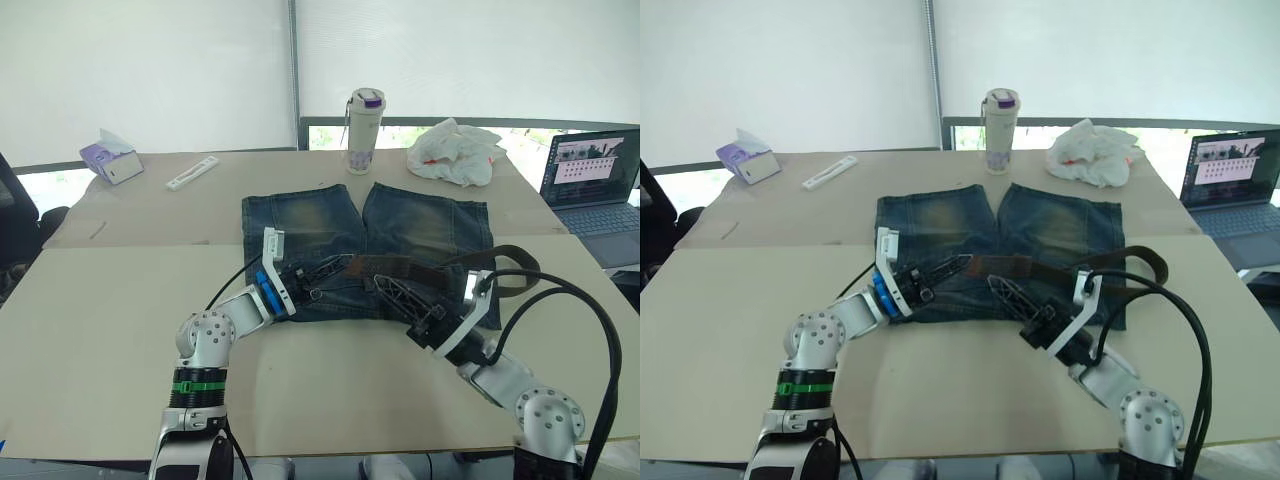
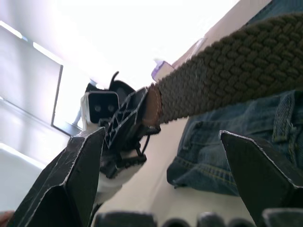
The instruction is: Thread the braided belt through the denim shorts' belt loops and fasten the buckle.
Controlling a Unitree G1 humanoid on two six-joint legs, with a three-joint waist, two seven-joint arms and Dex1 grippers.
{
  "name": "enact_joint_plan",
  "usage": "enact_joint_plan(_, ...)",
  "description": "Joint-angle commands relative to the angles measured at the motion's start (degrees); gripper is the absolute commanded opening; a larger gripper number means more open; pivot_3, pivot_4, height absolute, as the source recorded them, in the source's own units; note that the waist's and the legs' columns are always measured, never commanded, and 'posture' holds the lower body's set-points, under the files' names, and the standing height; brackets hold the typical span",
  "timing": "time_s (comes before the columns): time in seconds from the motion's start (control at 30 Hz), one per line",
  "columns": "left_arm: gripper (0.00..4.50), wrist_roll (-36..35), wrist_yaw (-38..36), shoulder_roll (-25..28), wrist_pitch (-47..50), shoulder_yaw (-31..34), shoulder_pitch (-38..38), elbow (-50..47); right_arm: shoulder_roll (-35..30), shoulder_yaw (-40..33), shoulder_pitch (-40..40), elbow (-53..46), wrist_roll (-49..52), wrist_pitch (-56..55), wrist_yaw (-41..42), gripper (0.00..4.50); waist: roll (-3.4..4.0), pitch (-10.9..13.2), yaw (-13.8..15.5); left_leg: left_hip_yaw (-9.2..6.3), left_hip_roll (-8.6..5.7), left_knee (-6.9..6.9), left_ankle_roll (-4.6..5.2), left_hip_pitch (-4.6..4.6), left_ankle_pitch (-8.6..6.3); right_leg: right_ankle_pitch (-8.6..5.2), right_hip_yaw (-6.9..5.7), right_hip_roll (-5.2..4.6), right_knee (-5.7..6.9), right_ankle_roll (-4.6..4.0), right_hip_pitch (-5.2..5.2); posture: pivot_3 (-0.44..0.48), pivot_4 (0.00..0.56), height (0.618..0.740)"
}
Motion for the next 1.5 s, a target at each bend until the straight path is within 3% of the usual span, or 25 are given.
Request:
enact_joint_plan(0.03, 0.0, -1.49, -0.85, 0.6, 0.48, 0.06, 0.04, -1.61, -0.23, -0.1, -1.58, -0.38, 0.85, -2.58, -0.29, 4.25, 0.0, 0.0, 0.01, 0.0, 0.0, 0.01, 0.0, 0.0, 0.0, 0.0, 0.0, 0.0, 0.0, 0.0, 0.0, 0.0, 0.15, 0.74)
enact_joint_plan(0.13, 0.0, -1.21, -1.18, 1.02, 0.57, -0.4, 0.43, -1.73, -1.2, 0.71, -1.76, -0.45, 0.8, -2.46, 0.35, 3.47, 0.0, 0.0, 0.06, 0.0, -0.01, 0.0, 0.0, 0.0, 0.0, 0.0, 0.0, -0.01, -0.01, 0.0, 0.0, 0.0, 0.15, 0.74)
enact_joint_plan(0.47, 0.0, -0.59, -1.99, 1.45, -0.03, -0.69, 0.99, -1.15, -1.3, 1.84, -2.46, 0.33, 0.04, -4.39, -1.1, 0.02, 0.0, 0.0, 0.04, 0.0, 0.0, 0.0, 0.0, -0.01, 0.0, 0.0, 0.0, -0.02, -0.02, 0.0, -0.01, 0.0, 0.15, 0.74)
enact_joint_plan(0.67, 0.0, 0.27, -2.96, 1.83, -1.2, -1.3, 1.1, -0.95, -1.51, 2.28, -2.08, -0.04, -0.86, -4.77, -1.4, 0.02, 0.0, 0.0, 0.03, 0.0, 0.0, 0.0, 0.0, -0.01, 0.0, 0.0, 0.0, -0.02, -0.02, 0.0, -0.01, 0.0, 0.15, 0.74)
enact_joint_plan(0.7, 0.77, 0.62, -3.6, 2.16, -1.56, -1.65, 1.08, -0.98, -1.43, 2.19, -2.16, 0.12, -1.25, -5.05, -1.97, 0.0, 0.0, 0.0, 0.03, 0.0, 0.0, 0.0, 0.0, -0.01, 0.0, 0.0, 0.0, -0.02, -0.02, 0.0, -0.01, 0.0, 0.15, 0.74)
enact_joint_plan(0.8, 1.87, 4.19, -4.67, 3.9, -4.75, -3.46, 1.25, -1.17, -2.09, 1.4, -2.39, 1.37, -2.52, -5.8, -3.43, 0.0, 0.0, 0.0, 0.03, 0.01, -0.01, 0.0, 0.0, -0.01, 0.0, 0.0, 0.01, -0.03, -0.03, 0.0, -0.01, 0.0, 0.15, 0.74)
enact_joint_plan(0.93, 3.82, 9.77, -7.61, 7.51, -10.6, -5.76, 2.02, -0.83, -4.2, -0.73, -2.18, 4.06, -4.89, -6.68, -6.0, 0.0, 0.0, 0.0, 0.05, 0.01, 0.0, -0.01, 0.0, 0.0, 0.0, 0.0, 0.01, -0.03, -0.03, -0.01, -0.02, 0.0, 0.15, 0.74)
enact_joint_plan(1.0, 4.39, 15.18, -9.7, 10.86, -15.3, -8.19, 2.3, 0.67, -5.72, -2.38, -1.78, 5.09, -4.43, -5.91, -7.7, 0.0, 0.01, 0.0, 0.06, 0.02, 0.0, -0.03, 0.0, -0.01, 0.0, 0.0, 0.02, -0.03, -0.05, -0.02, -0.02, 0.0, 0.15, 0.74)
enact_joint_plan(1.27, 4.39, 22.88, -14.11, 13.7, -25.67, -10.42, 1.53, 5.24, -7.71, -5.44, -0.72, 6.08, -3.7, -5.16, -12.15, 0.0, 0.01, 0.0, 0.17, 0.03, 0.06, -0.04, 0.0, -0.05, 0.0, 0.01, 0.03, -0.07, -0.08, -0.03, -0.03, 0.0, 0.15, 0.74)
enact_joint_plan(1.5, 4.39, 26.42, -16.73, 13.28, -32.0, -12.33, 1.36, 5.49, -8.6, -1.19, -1.96, 7.65, -7.27, -3.32, -13.46, 0.0, 0.01, 0.0, 0.12, 0.05, 0.17, -0.04, 0.01, -0.08, 0.0, 0.01, 0.04, -0.07, -0.09, -0.03, -0.03, 0.0, 0.15, 0.74)
